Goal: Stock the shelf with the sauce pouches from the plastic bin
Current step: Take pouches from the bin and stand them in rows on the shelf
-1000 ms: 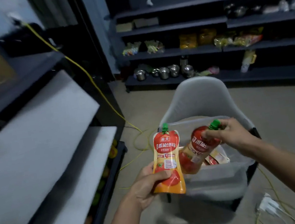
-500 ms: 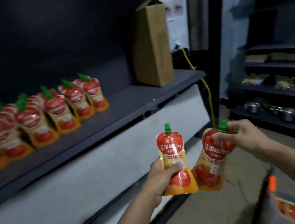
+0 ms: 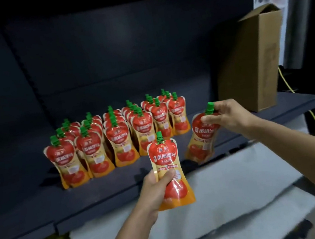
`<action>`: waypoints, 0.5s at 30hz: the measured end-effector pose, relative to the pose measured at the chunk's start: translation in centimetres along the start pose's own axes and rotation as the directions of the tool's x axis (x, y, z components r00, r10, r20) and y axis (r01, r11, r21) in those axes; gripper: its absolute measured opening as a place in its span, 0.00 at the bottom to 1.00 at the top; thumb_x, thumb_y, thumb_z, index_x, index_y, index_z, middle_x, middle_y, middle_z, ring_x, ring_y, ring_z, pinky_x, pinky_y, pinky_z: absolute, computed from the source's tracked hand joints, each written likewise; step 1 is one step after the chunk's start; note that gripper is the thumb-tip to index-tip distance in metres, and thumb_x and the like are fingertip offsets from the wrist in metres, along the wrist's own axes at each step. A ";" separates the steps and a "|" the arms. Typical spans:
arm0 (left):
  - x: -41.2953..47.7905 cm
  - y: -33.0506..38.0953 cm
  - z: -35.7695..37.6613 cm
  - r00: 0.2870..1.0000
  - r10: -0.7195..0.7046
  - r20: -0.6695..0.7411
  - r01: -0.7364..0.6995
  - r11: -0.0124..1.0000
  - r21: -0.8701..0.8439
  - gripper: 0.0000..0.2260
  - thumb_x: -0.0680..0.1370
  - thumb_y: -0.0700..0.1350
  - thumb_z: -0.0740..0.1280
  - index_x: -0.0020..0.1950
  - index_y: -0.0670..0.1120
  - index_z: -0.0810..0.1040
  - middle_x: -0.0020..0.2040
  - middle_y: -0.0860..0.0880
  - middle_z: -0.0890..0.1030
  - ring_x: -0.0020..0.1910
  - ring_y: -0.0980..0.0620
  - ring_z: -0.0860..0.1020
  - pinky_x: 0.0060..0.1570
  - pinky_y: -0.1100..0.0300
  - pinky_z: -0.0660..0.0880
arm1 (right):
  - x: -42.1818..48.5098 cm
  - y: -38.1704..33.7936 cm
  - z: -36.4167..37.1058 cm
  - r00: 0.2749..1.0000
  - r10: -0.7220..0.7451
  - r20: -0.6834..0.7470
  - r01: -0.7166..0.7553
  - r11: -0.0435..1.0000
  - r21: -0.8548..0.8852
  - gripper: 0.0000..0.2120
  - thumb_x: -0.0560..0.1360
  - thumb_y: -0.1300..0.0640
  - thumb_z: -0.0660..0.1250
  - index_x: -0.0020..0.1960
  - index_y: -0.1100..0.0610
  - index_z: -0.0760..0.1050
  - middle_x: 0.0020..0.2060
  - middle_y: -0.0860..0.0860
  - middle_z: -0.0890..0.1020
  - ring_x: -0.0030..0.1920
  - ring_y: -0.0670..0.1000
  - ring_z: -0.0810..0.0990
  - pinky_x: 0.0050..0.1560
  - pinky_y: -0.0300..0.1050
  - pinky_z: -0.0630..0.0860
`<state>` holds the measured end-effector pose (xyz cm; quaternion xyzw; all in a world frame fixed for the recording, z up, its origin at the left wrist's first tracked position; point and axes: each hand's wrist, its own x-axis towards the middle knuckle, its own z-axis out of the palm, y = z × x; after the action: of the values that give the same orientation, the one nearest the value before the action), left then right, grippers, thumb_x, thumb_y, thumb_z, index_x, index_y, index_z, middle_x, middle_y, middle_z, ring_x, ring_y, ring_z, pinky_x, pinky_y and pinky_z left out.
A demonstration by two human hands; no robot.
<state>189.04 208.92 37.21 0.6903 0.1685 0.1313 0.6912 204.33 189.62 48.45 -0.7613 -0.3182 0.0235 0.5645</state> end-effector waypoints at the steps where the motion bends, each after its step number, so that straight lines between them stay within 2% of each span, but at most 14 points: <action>1: 0.8 0.1 -0.9 1.000 0.005 0.002 -0.005 1.000 -0.003 0.10 0.77 0.47 0.70 0.58 0.49 0.78 0.49 0.49 0.86 0.48 0.49 0.85 0.50 0.53 0.82 | 1.4 -0.4 0.8 1.000 -0.010 0.029 0.010 1.000 -0.008 0.02 0.72 0.61 0.72 0.42 0.55 0.80 0.37 0.45 0.84 0.38 0.43 0.83 0.34 0.33 0.76; 3: 2.5 0.3 -2.4 1.000 0.014 0.001 -0.014 1.000 -0.003 0.11 0.77 0.47 0.71 0.59 0.50 0.78 0.51 0.48 0.86 0.49 0.49 0.85 0.52 0.51 0.81 | 4.1 -0.6 2.3 0.998 -0.012 0.065 0.013 1.000 -0.018 0.06 0.72 0.62 0.71 0.43 0.52 0.80 0.39 0.44 0.84 0.39 0.41 0.83 0.36 0.33 0.77; 6: 4.7 0.3 -3.9 1.000 0.018 -0.020 -0.018 1.000 -0.014 0.11 0.77 0.45 0.70 0.59 0.50 0.78 0.51 0.49 0.86 0.50 0.49 0.85 0.50 0.54 0.81 | 7.2 -0.2 4.2 0.996 0.008 0.085 -0.007 1.000 -0.018 0.08 0.73 0.63 0.71 0.51 0.55 0.80 0.43 0.47 0.84 0.44 0.43 0.82 0.41 0.38 0.78; 9: 6.6 0.2 -4.5 0.999 0.014 -0.047 -0.015 1.000 -0.020 0.12 0.77 0.45 0.71 0.60 0.49 0.78 0.52 0.49 0.86 0.50 0.49 0.84 0.51 0.54 0.80 | 10.0 0.9 5.9 0.995 0.036 0.092 -0.035 0.999 -0.017 0.09 0.73 0.63 0.71 0.53 0.58 0.80 0.47 0.51 0.84 0.46 0.48 0.82 0.41 0.40 0.78; 12: 8.1 0.4 -4.8 0.997 0.027 -0.075 -0.029 0.999 -0.026 0.11 0.77 0.44 0.70 0.59 0.50 0.78 0.51 0.50 0.86 0.49 0.51 0.84 0.46 0.58 0.81 | 12.9 2.0 7.1 0.991 0.081 0.108 -0.077 0.996 -0.040 0.13 0.73 0.62 0.71 0.57 0.61 0.79 0.52 0.55 0.83 0.53 0.55 0.82 0.48 0.47 0.78; 15: 9.1 0.5 -4.9 0.995 0.044 -0.090 -0.046 0.999 -0.016 0.10 0.77 0.44 0.70 0.58 0.51 0.78 0.50 0.51 0.86 0.47 0.54 0.84 0.40 0.64 0.79 | 15.5 3.0 7.8 0.984 0.119 0.135 -0.108 0.991 -0.083 0.15 0.73 0.59 0.71 0.59 0.60 0.78 0.55 0.55 0.82 0.53 0.53 0.80 0.48 0.48 0.77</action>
<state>195.30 217.13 37.28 0.6810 0.1827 0.1793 0.6860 215.01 203.63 48.03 -0.7954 -0.3138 0.0968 0.5094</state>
